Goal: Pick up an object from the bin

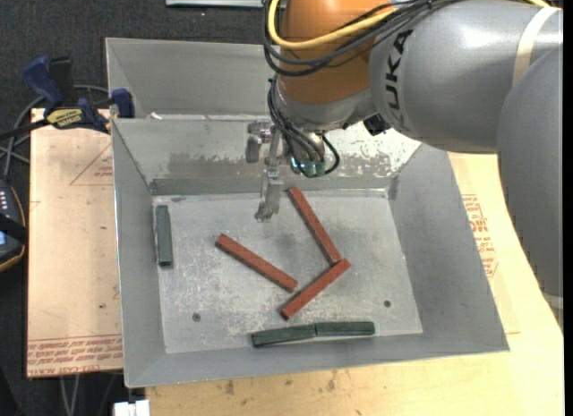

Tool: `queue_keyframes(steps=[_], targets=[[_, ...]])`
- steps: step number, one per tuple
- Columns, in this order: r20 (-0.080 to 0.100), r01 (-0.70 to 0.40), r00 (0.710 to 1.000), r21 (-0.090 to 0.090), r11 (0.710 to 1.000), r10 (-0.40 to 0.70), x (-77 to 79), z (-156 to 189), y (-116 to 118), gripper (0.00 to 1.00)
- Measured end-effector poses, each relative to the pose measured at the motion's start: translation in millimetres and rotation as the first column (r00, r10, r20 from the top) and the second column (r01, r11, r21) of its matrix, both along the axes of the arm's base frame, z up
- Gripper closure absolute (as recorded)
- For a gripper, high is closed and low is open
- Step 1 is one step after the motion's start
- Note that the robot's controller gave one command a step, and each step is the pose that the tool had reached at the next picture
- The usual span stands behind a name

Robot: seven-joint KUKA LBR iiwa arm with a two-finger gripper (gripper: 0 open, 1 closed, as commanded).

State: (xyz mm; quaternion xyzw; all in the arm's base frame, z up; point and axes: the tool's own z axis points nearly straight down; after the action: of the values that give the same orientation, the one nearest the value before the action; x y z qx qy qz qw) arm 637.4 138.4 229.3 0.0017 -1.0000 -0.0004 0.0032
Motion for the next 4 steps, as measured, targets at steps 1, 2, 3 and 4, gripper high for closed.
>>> queue_keyframes(steps=[1,2,3,4], targets=[[-0.001,-0.144,0.990,0.000,0.990,0.144,-35.4,-130,23,0.00],[0.009,-0.095,0.995,0.000,0.995,0.095,-0.5,-161,-13,0.00],[0.009,-0.767,0.642,-0.001,0.642,0.767,-60.6,-99,-34,0.00],[0.010,-0.575,0.818,0.001,0.818,0.575,12.9,-149,-2,0.00]])
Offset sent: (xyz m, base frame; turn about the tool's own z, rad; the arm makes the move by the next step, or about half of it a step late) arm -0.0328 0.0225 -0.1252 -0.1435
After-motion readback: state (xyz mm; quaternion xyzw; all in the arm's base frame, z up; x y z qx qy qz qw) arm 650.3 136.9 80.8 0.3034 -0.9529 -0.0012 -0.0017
